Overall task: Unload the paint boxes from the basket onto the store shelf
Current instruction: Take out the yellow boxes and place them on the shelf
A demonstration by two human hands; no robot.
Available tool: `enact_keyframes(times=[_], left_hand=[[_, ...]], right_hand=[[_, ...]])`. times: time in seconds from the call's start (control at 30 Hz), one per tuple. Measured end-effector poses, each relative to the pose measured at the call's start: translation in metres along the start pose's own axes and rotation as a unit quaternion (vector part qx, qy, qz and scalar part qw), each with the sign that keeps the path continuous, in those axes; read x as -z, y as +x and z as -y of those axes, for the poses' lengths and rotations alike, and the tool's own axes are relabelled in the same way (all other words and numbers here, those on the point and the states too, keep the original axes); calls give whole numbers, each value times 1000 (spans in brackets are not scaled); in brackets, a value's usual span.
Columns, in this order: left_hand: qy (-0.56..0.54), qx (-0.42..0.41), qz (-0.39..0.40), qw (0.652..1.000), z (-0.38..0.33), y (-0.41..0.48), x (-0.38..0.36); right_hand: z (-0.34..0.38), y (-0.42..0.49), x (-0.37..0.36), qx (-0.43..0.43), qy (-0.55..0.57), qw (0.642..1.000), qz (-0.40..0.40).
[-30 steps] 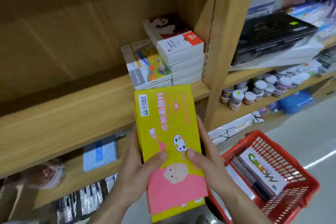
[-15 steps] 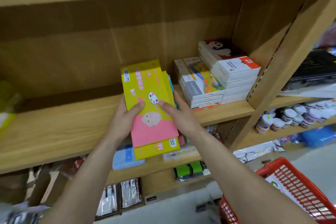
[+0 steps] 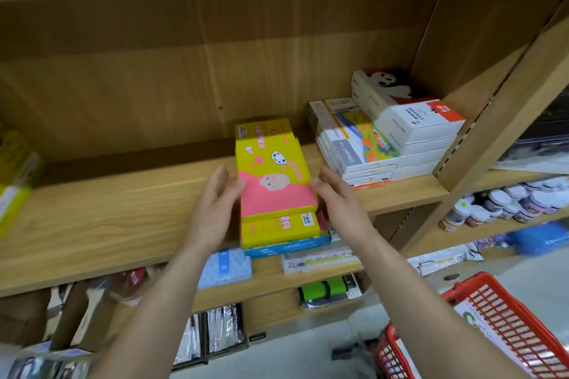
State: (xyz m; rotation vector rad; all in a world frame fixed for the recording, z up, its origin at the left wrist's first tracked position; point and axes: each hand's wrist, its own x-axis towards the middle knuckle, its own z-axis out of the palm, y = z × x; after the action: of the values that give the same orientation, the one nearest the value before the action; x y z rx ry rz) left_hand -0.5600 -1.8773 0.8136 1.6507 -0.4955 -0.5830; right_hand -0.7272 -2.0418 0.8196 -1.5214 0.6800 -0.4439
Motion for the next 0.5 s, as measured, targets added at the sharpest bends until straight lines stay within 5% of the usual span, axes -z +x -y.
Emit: enact_keyframes(times=[0.1,0.2,0.33,0.5], left_hand=[[29,-54,96,994,21,-49,4],[199,-113,66,971,27,-56,-13],[241,-121,20,963,24,-31,-30],[256,-126,76,955,13,9,-39]], right_hand=[[-26,-40,9,102,-68,992,12],[-39,-48,4,168,-215,961,42],[-28,-28,-4,166,-247,955,4],[-31,-13,0,151,-233,954,-113]])
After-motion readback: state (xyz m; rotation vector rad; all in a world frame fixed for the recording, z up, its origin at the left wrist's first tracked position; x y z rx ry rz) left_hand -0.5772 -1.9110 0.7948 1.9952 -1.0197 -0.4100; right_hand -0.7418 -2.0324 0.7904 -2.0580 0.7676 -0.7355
